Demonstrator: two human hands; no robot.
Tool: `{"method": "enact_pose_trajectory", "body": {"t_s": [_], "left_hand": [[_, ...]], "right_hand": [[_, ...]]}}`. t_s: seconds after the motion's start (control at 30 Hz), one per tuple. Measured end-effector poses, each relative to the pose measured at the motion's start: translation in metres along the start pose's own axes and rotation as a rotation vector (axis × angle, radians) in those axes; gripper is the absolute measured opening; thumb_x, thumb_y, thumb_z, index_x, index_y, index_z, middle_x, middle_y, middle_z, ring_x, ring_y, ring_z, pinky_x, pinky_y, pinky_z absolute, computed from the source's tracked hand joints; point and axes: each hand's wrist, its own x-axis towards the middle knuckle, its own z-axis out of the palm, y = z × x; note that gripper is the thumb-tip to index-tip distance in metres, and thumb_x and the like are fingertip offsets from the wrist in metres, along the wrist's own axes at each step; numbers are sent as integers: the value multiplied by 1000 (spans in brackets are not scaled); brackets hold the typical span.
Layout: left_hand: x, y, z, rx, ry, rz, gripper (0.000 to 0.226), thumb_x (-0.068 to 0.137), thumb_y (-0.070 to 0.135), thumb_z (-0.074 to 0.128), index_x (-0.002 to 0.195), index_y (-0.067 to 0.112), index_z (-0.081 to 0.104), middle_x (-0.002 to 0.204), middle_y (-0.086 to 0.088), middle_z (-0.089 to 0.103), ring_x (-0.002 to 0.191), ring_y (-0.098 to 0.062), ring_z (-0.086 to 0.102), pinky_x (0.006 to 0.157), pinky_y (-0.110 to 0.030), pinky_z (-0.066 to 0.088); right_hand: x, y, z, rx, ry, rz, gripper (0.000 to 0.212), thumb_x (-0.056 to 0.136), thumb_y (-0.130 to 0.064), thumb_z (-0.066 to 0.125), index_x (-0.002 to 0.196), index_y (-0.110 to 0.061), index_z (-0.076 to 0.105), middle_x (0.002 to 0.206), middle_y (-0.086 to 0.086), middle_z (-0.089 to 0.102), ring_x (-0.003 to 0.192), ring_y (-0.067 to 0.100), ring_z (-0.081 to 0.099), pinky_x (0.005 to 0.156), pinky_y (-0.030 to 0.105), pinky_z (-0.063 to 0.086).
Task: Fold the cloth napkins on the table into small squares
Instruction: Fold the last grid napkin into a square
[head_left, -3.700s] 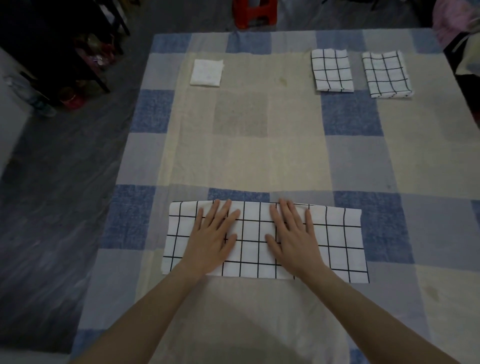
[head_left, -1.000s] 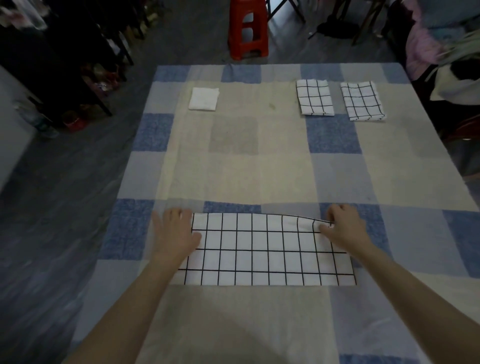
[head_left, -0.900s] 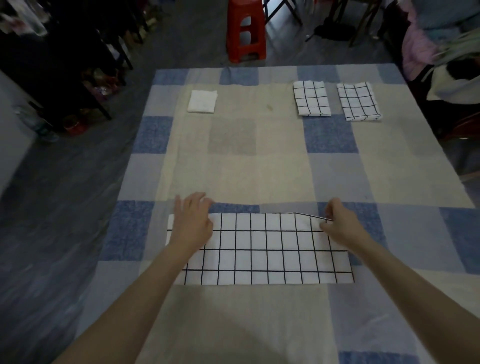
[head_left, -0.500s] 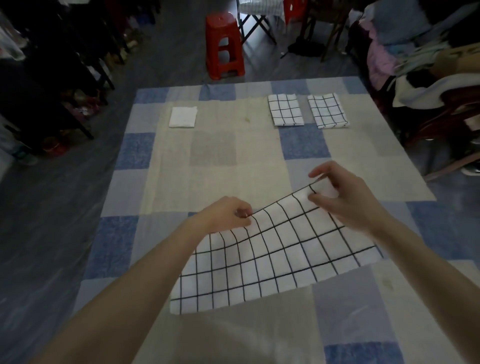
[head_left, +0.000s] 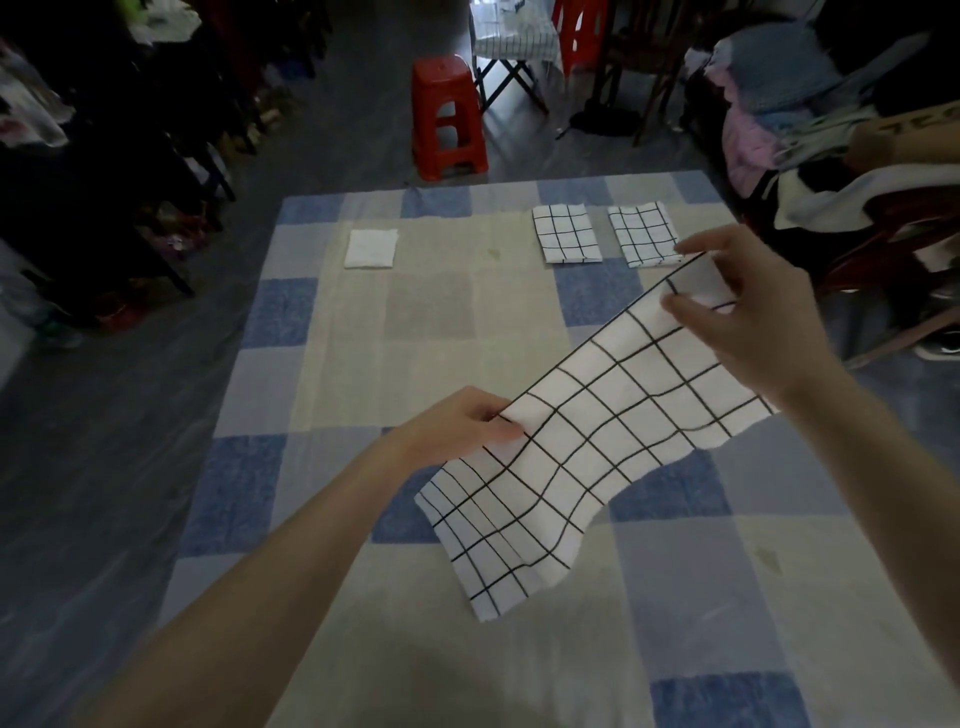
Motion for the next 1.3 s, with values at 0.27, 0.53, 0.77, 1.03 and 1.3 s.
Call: {"method": "enact_pose_trajectory", "body": {"t_s": [0.27, 0.53, 0.77, 1.03, 1.3], "left_hand": [[-25, 20, 3, -264, 23, 139, 19, 95, 9, 57, 106, 4, 73, 108, -15, 72, 108, -31, 66, 98, -42, 50], [-29, 22, -1, -379, 145, 92, 22, 96, 11, 55, 109, 2, 70, 106, -16, 73, 101, -33, 69, 93, -45, 53], [-19, 53, -30, -233, 254, 135, 16, 96, 12, 57, 102, 12, 73, 95, 1, 76, 92, -15, 71, 84, -25, 54], [-39, 52, -40, -49, 364, 350, 27, 92, 7, 63, 108, 28, 69, 116, 17, 67, 114, -3, 59, 95, -15, 43], [-62, -97, 67, -177, 239, -322, 22, 96, 35, 57, 103, 19, 70, 99, 9, 71, 93, -7, 66, 83, -19, 50]], "right_hand": [[-31, 25, 21, -435, 15, 344, 28, 89, -36, 60, 99, -10, 57, 101, 13, 59, 101, 36, 55, 78, 39, 41], [-81, 26, 45, 437, -1013, 1166, 103, 77, -86, 5, 114, -14, 68, 108, 11, 73, 105, 23, 67, 87, 39, 43], [-35, 17, 52, 631, -496, 1054, 37, 82, -53, 65, 95, -19, 63, 78, 3, 60, 52, 10, 48, 53, 25, 39], [-38, -2, 55, 797, -188, 712, 4, 92, -16, 61, 88, -18, 62, 77, -5, 64, 71, 8, 58, 70, 24, 46], [-157, 58, 132, 409, -470, 1013, 7, 91, -13, 63, 87, -8, 66, 79, 5, 65, 67, 13, 57, 60, 26, 46]]}}
